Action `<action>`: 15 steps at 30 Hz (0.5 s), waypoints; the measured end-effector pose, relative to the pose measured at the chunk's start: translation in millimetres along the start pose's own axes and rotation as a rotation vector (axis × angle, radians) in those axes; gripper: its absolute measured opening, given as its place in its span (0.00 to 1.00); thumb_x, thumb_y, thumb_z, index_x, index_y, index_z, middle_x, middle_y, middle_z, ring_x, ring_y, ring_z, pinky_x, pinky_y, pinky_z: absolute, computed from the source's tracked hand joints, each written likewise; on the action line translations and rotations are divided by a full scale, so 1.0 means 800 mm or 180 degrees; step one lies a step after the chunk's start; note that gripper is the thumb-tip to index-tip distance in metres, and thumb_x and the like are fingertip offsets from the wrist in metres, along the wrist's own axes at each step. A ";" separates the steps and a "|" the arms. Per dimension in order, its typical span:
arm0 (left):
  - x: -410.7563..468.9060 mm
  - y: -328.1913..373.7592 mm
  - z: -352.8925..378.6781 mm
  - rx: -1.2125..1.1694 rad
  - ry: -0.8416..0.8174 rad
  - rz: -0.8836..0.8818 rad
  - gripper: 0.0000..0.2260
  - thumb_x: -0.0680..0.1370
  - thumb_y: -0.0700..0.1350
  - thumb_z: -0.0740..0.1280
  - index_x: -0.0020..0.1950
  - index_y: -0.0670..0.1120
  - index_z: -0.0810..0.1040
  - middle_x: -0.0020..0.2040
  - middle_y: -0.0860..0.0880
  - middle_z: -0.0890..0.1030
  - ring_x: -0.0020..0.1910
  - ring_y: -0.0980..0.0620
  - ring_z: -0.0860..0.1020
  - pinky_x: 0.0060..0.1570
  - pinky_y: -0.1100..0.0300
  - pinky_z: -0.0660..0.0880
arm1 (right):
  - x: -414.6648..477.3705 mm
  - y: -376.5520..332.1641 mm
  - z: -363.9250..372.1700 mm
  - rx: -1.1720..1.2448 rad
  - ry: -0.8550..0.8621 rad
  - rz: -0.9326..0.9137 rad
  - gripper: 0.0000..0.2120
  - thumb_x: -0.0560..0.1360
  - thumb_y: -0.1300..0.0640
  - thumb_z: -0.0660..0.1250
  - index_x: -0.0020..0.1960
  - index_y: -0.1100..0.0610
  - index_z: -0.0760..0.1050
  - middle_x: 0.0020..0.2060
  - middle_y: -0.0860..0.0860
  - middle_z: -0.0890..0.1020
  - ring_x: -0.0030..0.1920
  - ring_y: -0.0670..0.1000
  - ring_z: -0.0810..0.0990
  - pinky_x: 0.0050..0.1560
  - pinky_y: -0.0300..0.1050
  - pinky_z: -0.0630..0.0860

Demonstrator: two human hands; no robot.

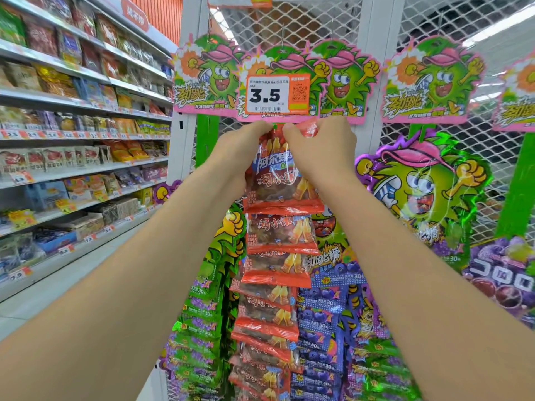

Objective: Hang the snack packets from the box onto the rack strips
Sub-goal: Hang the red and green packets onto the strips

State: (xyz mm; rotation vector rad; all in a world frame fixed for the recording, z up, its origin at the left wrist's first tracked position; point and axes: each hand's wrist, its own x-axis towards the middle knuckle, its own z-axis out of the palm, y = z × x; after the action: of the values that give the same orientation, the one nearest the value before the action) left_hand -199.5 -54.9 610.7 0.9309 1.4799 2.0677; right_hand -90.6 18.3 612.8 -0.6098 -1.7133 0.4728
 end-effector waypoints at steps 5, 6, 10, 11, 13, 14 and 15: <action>0.000 0.001 -0.002 0.0044 0.0013 0.0032 0.07 0.80 0.50 0.73 0.50 0.47 0.85 0.45 0.47 0.89 0.42 0.46 0.89 0.45 0.46 0.86 | -0.001 0.009 0.015 -0.0124 0.0414 -0.0389 0.19 0.77 0.45 0.71 0.33 0.55 0.73 0.31 0.50 0.77 0.38 0.58 0.74 0.38 0.48 0.57; 0.000 -0.001 -0.004 0.0054 0.0033 0.0012 0.07 0.80 0.50 0.73 0.51 0.47 0.84 0.45 0.46 0.89 0.42 0.45 0.89 0.45 0.46 0.85 | -0.004 0.011 0.016 -0.0105 0.0425 -0.0406 0.18 0.77 0.45 0.72 0.34 0.55 0.75 0.31 0.49 0.77 0.38 0.57 0.74 0.39 0.47 0.58; -0.002 -0.012 -0.012 0.0226 0.0085 0.0226 0.09 0.81 0.50 0.72 0.49 0.45 0.85 0.52 0.40 0.88 0.52 0.38 0.87 0.54 0.32 0.82 | -0.017 0.025 0.022 -0.0134 0.0420 -0.0505 0.14 0.76 0.43 0.73 0.40 0.53 0.79 0.35 0.48 0.80 0.42 0.58 0.78 0.41 0.46 0.61; -0.003 -0.015 -0.013 0.0299 0.0128 0.0315 0.10 0.82 0.51 0.71 0.49 0.44 0.85 0.54 0.37 0.87 0.54 0.37 0.86 0.54 0.31 0.82 | -0.021 0.027 0.022 -0.0131 0.0460 -0.0507 0.14 0.76 0.42 0.73 0.43 0.53 0.78 0.37 0.48 0.80 0.43 0.57 0.78 0.41 0.46 0.60; -0.004 -0.021 -0.017 0.0444 0.0302 0.0482 0.13 0.83 0.51 0.70 0.51 0.41 0.84 0.56 0.35 0.85 0.51 0.38 0.87 0.53 0.33 0.82 | -0.030 0.029 0.022 0.0008 0.0472 -0.0510 0.15 0.76 0.45 0.74 0.54 0.53 0.77 0.40 0.47 0.80 0.45 0.54 0.79 0.42 0.44 0.59; -0.004 -0.024 -0.018 0.0520 0.0389 0.0581 0.14 0.83 0.51 0.70 0.53 0.39 0.83 0.55 0.35 0.85 0.48 0.40 0.86 0.50 0.36 0.83 | -0.035 0.030 0.022 0.0056 0.0458 -0.0543 0.17 0.76 0.47 0.75 0.59 0.54 0.76 0.40 0.46 0.79 0.44 0.53 0.79 0.41 0.43 0.60; -0.004 -0.028 -0.020 0.0594 0.0430 0.0683 0.15 0.83 0.52 0.70 0.53 0.39 0.83 0.52 0.35 0.86 0.45 0.42 0.85 0.45 0.39 0.84 | -0.040 0.031 0.022 0.0049 0.0447 -0.0583 0.18 0.76 0.48 0.75 0.62 0.54 0.75 0.39 0.46 0.78 0.43 0.52 0.79 0.41 0.43 0.60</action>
State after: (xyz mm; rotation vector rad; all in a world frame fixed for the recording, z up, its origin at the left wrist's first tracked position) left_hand -209.9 -59.7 585.8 1.0812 1.7345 2.2097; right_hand -98.6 18.0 569.5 -0.4591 -1.6124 0.3060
